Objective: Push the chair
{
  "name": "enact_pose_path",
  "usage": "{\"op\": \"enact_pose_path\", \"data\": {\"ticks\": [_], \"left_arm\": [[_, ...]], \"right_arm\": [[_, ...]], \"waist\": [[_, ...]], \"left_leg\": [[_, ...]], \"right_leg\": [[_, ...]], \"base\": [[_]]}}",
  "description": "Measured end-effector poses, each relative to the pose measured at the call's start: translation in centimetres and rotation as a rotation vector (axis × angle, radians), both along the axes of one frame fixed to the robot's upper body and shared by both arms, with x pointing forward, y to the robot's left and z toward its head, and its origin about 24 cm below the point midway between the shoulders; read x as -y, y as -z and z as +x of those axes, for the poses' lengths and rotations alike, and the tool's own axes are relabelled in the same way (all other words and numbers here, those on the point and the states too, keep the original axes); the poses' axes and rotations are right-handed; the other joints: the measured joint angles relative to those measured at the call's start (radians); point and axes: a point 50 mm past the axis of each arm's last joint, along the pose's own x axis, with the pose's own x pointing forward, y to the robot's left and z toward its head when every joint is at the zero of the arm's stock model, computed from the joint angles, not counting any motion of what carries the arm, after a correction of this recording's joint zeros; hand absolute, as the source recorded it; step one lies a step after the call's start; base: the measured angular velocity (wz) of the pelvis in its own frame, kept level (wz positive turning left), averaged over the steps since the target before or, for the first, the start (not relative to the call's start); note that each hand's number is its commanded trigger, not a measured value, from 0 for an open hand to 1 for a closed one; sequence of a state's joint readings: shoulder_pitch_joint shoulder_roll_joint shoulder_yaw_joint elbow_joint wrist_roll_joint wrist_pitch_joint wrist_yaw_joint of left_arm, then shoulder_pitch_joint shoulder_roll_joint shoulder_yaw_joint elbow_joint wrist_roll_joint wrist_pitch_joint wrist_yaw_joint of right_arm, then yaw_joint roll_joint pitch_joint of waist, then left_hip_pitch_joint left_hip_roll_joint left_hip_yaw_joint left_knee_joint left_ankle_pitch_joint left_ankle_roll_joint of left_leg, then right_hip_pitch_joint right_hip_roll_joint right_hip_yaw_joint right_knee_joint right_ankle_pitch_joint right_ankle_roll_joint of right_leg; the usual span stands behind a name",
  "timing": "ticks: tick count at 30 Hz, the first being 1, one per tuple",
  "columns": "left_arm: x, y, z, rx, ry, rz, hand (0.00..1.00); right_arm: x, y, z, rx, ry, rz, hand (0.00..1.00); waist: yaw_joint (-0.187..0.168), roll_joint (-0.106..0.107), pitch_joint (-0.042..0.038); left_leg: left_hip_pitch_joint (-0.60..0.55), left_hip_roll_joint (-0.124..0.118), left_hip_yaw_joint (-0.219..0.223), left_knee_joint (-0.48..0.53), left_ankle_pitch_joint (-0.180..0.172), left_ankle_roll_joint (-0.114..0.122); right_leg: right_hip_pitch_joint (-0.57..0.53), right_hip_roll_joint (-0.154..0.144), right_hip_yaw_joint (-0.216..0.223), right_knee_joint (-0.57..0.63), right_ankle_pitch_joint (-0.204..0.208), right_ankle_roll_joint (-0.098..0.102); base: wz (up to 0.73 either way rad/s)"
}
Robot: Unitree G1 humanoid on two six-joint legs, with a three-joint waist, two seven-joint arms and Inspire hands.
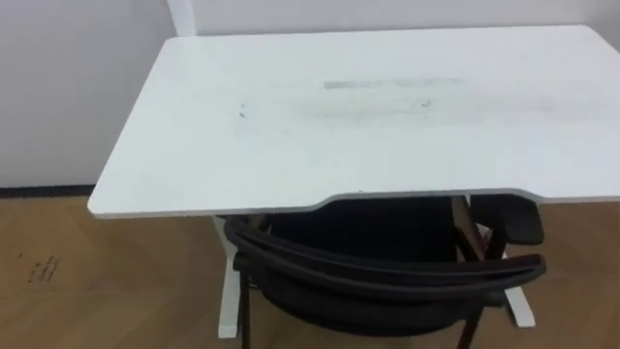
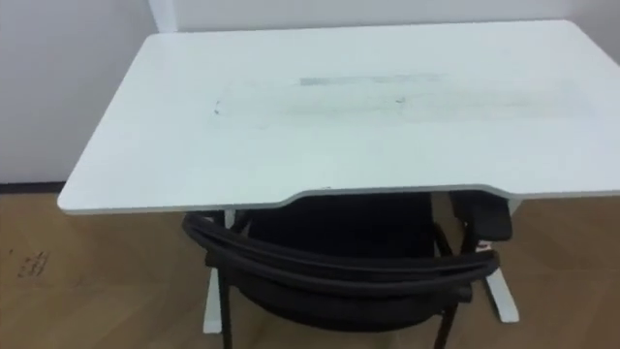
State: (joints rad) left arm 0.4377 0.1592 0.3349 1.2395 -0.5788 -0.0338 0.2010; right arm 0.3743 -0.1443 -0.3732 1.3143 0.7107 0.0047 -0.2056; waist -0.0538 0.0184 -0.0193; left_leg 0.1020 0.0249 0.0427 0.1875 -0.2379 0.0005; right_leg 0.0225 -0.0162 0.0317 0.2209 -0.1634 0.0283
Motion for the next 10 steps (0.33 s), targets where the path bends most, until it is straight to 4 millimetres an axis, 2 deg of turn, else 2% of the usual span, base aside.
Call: {"op": "enact_pose_path", "data": {"ticks": [1,4,8,10], "left_arm": [[0.2,0.2,0.5,0.012,0.032,-0.028,0.00],[1.1,1.4,4.0,0.052,0.198,-0.134,0.00],[1.9,2.1,9.6,0.141,0.423,-0.180,0.00],[2.5,2.2,11.6,0.179,0.503,-0.191,0.00]], "right_arm": [[-0.2,0.2,0.5,0.000,-0.035,0.022,0.00],[-0.2,1.0,4.0,0.046,-0.178,0.069,0.00],[-0.4,1.5,9.1,0.149,-0.330,0.085,0.00],[-0.8,1.6,10.5,0.194,-0.367,0.100,0.00]], "waist": [[0.001,-0.003,0.0013],[0.001,-0.013,0.0059],[0.002,-0.013,0.0110],[0.002,-0.014,0.0124]], "left_leg": [[0.001,0.000,0.001,0.000,0.000,0.000],[0.009,0.000,0.002,-0.001,0.000,-0.001],[0.010,0.003,0.000,-0.005,0.000,-0.001],[0.004,0.003,-0.002,-0.007,0.000,-0.001]], "right_leg": [[-0.001,0.000,0.001,-0.001,0.000,0.000],[0.001,0.001,-0.001,-0.002,0.001,-0.001],[0.008,0.006,0.003,-0.019,0.008,-0.002],[0.008,0.007,0.001,-0.019,0.008,-0.002]], "base": [[-0.05],[-0.01],[0.00],[0.02]]}}
